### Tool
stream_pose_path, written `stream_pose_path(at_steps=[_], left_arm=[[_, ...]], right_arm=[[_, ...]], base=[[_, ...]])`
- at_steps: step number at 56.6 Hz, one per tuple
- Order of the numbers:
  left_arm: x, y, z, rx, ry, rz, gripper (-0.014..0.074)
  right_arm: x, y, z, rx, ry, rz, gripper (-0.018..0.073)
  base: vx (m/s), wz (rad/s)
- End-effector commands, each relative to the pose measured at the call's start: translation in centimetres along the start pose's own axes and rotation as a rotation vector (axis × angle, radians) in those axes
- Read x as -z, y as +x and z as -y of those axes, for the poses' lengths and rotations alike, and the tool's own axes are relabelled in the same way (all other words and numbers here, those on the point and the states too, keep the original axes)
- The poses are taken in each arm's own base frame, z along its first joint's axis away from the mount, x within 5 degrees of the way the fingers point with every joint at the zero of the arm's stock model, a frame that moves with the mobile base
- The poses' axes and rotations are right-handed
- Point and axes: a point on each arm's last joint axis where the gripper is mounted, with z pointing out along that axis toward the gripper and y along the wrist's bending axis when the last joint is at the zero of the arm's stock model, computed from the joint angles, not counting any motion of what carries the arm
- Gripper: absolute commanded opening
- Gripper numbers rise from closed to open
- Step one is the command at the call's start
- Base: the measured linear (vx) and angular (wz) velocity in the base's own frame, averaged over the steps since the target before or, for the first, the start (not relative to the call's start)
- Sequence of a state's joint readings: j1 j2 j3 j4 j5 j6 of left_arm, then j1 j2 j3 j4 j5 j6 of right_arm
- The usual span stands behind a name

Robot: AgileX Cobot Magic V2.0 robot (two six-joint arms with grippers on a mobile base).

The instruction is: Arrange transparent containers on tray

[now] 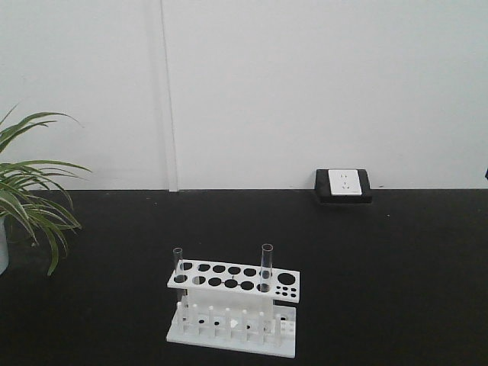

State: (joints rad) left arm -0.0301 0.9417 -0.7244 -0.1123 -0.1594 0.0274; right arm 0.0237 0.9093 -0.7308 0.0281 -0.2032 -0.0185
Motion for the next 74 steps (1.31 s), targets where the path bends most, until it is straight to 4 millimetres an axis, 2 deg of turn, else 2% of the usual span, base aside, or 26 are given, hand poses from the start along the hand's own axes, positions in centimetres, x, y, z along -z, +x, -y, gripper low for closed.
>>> stream_pose_path(at_steps=[1, 8, 15, 20, 26, 30, 34, 42, 49, 56, 67, 74], left_arm=[[0.2, -2.4, 0.1, 0.042, 0.004, 0.153, 0.0578], [0.3, -1.7, 0.4, -0.081, 0.029, 0.158, 0.0576], [0.6, 0.3, 1.5, -0.189, 0.115, 0.177, 0.0576], [0.9, 2.8, 2.4, -0.211, 0.208, 0.174, 0.0576], [0.9, 6.4, 3.3, -0.151, 0.317, 0.117, 0.0576], [0.3, 8.7, 3.9, -0.087, 0.39, 0.068, 0.0576], [-0.4, 9.8, 4.4, -0.045, 0.443, 0.055, 0.0576], [-3.1, 11.9, 5.1, 0.04, 0.512, 0.057, 0.0576], [-6.6, 13.7, 5.5, 0.062, 0.524, 0.023, 0.0576], [-10.5, 14.5, 6.0, 0.058, 0.531, 0.021, 0.0576], [-15.7, 16.1, 7.7, 0.057, 0.56, 0.001, 0.0576], [-17.7, 17.0, 9.4, 0.019, 0.625, -0.006, 0.0576]], right_arm=[[-0.1, -1.9, 0.0, -0.002, 0.0, 0.116, 0.0681], [-1.0, -0.9, -0.1, 0.03, -0.011, 0.075, 0.064], [-2.0, 0.1, -0.5, 0.043, -0.029, 0.039, 0.0592], [-2.7, 0.7, -1.4, 0.051, -0.073, 0.023, 0.0563], [-3.3, 1.5, -3.1, 0.098, -0.153, 0.01, 0.0542], [-3.8, 2.3, -4.2, 0.132, -0.207, -0.016, 0.054], [-4.2, 3.1, -5.1, 0.145, -0.243, -0.042, 0.054], [-5.1, 4.8, -6.7, 0.152, -0.304, -0.091, 0.054], [-5.8, 6.1, -7.7, 0.159, -0.34, -0.114, 0.054], [-6.5, 7.1, -8.2, 0.17, -0.36, -0.114, 0.054], [-7.2, 7.5, -8.6, 0.157, -0.374, -0.053, 0.054], [-7.6, 7.2, -8.8, 0.138, -0.384, 0.034, 0.054]], base=[[0.0, 0.0], [0.0, 0.0], [0.0, 0.0], [0.0, 0.0], [0.0, 0.0], [0.0, 0.0], [0.0, 0.0], [0.0, 0.0], [0.0, 0.0], [0.0, 0.0], [0.0, 0.0], [0.0, 0.0]])
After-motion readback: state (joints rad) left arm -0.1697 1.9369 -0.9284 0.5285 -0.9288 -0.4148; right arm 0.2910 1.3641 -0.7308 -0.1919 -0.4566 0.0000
